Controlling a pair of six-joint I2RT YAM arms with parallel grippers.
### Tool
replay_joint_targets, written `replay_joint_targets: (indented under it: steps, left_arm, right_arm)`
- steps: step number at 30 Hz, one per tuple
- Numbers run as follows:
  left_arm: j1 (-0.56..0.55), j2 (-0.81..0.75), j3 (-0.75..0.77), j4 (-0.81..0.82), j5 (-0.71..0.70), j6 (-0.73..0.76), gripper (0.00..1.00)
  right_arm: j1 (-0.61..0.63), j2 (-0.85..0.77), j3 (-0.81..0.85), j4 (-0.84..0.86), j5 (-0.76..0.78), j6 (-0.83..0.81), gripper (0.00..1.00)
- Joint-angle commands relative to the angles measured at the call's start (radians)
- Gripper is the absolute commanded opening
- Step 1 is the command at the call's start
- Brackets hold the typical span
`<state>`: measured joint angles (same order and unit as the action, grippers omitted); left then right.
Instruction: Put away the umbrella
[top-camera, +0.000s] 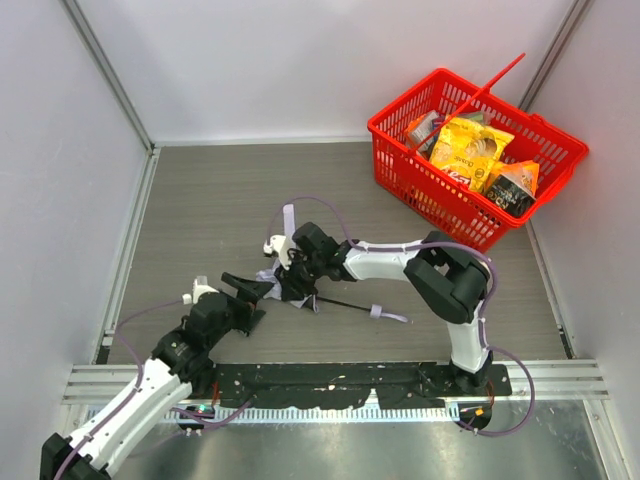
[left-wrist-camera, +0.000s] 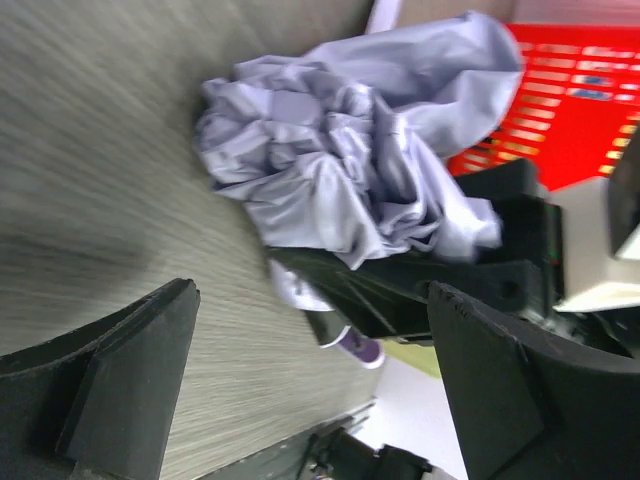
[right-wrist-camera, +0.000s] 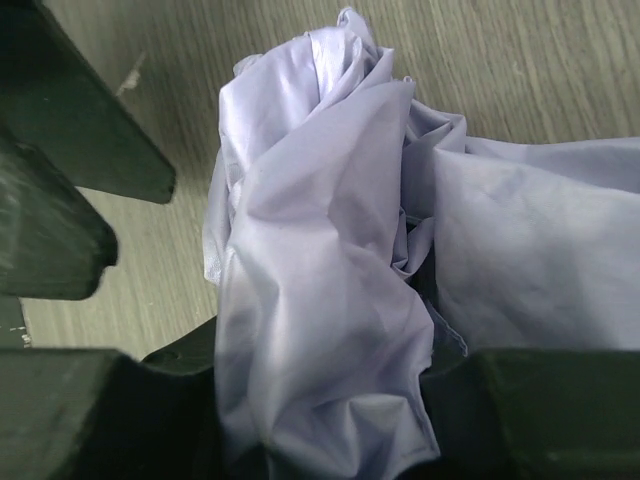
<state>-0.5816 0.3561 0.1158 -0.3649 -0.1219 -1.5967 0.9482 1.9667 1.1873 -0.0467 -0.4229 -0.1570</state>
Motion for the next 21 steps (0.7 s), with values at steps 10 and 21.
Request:
replay_joint_targets:
  steps: [10,21]
  left_arm:
    - [0.0,0.212,0.02,0.34,-0.093,-0.026,1.0]
    - [0.0,0.543,0.134,0.475,-0.064,-0.037,1.0]
  right_arm:
    - [-0.071,0.115,-0.078,-0.094,-0.251,0.097,0.01]
    - [-0.071,0.121,-0.052,-0.111,-0.234,0.093,0.01]
